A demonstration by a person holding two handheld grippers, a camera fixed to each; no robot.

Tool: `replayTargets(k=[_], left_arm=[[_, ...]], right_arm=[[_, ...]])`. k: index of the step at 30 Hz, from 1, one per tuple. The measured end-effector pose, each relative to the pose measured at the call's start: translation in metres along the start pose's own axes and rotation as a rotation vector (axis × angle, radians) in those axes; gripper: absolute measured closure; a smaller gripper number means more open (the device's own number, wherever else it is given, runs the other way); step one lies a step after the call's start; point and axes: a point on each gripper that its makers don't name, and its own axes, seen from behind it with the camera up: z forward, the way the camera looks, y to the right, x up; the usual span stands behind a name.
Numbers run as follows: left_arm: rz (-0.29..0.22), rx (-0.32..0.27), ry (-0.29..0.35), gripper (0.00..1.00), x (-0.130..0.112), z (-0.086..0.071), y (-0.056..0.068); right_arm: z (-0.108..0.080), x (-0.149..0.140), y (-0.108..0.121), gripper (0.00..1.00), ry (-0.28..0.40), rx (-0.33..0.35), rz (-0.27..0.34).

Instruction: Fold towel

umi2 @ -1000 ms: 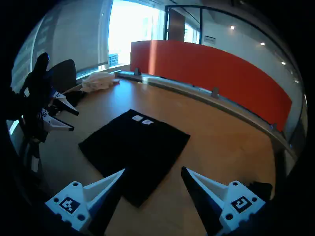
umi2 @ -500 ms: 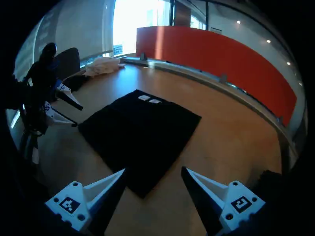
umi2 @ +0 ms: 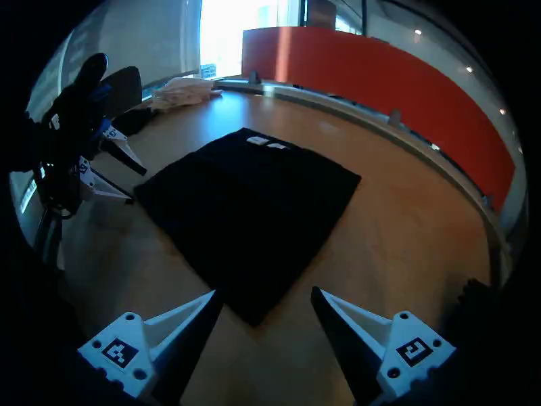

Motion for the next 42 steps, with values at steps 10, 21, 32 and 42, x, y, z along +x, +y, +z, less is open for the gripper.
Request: replayTargets(k=[10, 21, 32, 42], left_arm=[[-0.003, -0.010, -0.021, 0.07, -0.004, 0.004, 0.003], [0.003, 0.000, -0.038, 0.12, -0.005, 0.005, 0.002], [-0.004, 0.020, -0.047, 0.20, -0.005, 0.006, -0.001], [-0.010, 0.042, -0.050, 0.37, -0.005, 0.006, -0.002]], right_arm=[[0.004, -0.013, -0.003, 0.07, -0.031, 0.010, 0.006], [0.007, -0.024, -0.004, 0.17, -0.061, 0.017, 0.022], [0.009, -0.025, -0.005, 0.34, -0.071, 0.030, 0.043], [0.008, -0.025, -0.008, 0.60, -0.074, 0.042, 0.050]])
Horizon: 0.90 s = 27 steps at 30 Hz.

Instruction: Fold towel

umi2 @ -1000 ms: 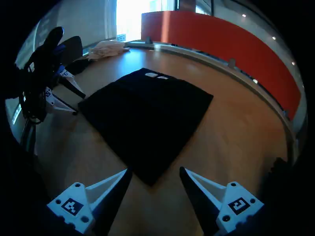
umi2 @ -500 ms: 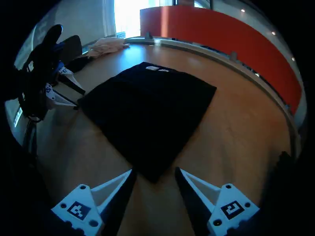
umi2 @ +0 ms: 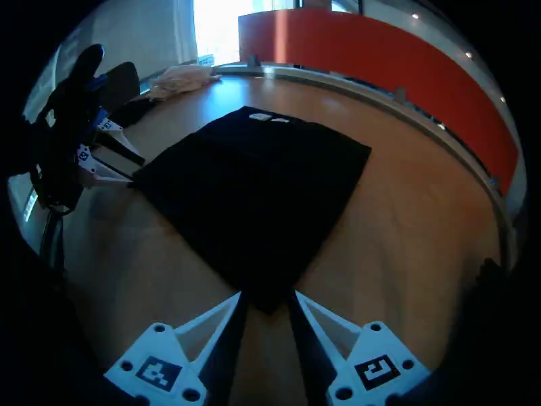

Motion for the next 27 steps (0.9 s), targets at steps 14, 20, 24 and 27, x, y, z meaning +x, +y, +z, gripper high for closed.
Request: replayTargets(k=[14, 20, 24, 27], left_arm=[[-0.044, 0.017, -0.002, 0.84, 0.002, -0.001, 0.004], [-0.107, 0.000, -0.007, 0.90, 0.002, -0.004, 0.006], [-0.120, 0.010, -0.003, 0.90, 0.004, -0.009, 0.006], [-0.119, 0.017, -0.003, 0.90, 0.006, -0.015, 0.007]], right_arm=[[0.000, 0.002, -0.007, 0.82, -0.005, 0.018, 0.018], [-0.004, 0.006, -0.009, 0.82, 0.002, 0.013, 0.009], [-0.010, 0.013, -0.010, 0.82, 0.017, 0.018, 0.012], [-0.017, 0.022, -0.011, 0.82, 0.036, 0.019, 0.014]])
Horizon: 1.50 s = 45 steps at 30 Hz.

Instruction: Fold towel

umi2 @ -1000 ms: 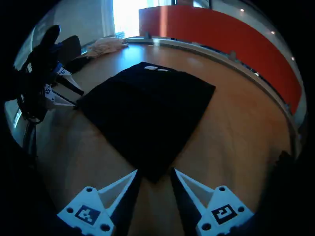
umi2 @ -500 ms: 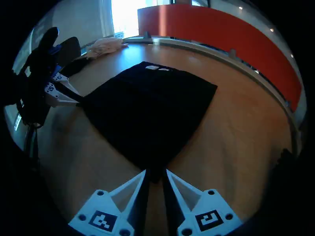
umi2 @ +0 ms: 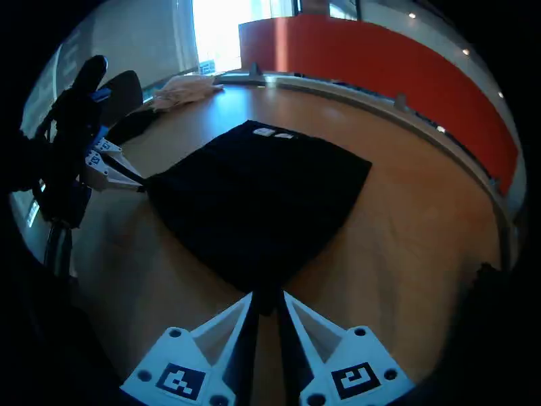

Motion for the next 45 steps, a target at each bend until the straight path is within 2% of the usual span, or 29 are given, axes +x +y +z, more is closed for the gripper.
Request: replayTargets(k=[21, 32, 45], left_arm=[[-0.051, 0.034, 0.058, 0.90, 0.046, -0.066, 0.004], [-0.104, 0.019, 0.067, 0.90, 0.056, -0.097, 0.018], [-0.105, 0.010, 0.073, 0.90, 0.067, -0.115, 0.025]], right_arm=[[-0.066, 0.080, -0.009, 0.83, 0.166, 0.005, 0.003], [-0.092, 0.092, -0.010, 0.83, 0.196, -0.001, 0.018], [-0.114, 0.095, -0.015, 0.83, 0.197, 0.009, 0.018]])
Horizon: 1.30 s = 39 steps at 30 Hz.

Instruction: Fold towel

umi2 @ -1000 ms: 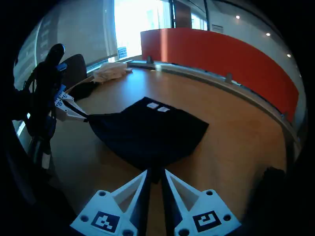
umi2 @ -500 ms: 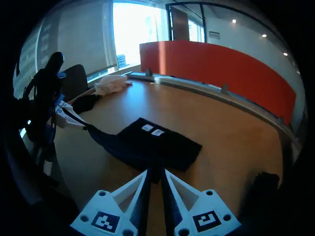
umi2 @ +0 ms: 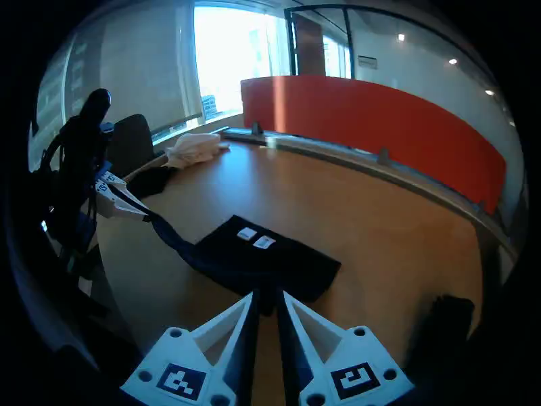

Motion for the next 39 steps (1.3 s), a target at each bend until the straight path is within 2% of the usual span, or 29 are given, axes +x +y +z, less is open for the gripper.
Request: replayTargets(k=[12, 19, 27, 39], left_arm=[[-0.002, 0.000, 0.005, 0.90, 0.003, 0.001, 0.000], [0.000, 0.004, 0.007, 0.90, 0.007, 0.007, -0.003], [0.017, 0.018, 0.020, 0.90, 0.021, 0.026, -0.013], [0.042, 0.047, 0.039, 0.90, 0.045, 0.063, -0.031]], right_arm=[[-0.002, -0.003, -0.002, 0.83, -0.021, 0.011, -0.003], [0.003, -0.006, 0.001, 0.83, -0.038, 0.005, 0.003], [0.019, -0.011, 0.016, 0.83, -0.075, -0.019, 0.009], [0.054, -0.007, 0.045, 0.83, -0.100, -0.046, 0.034]])
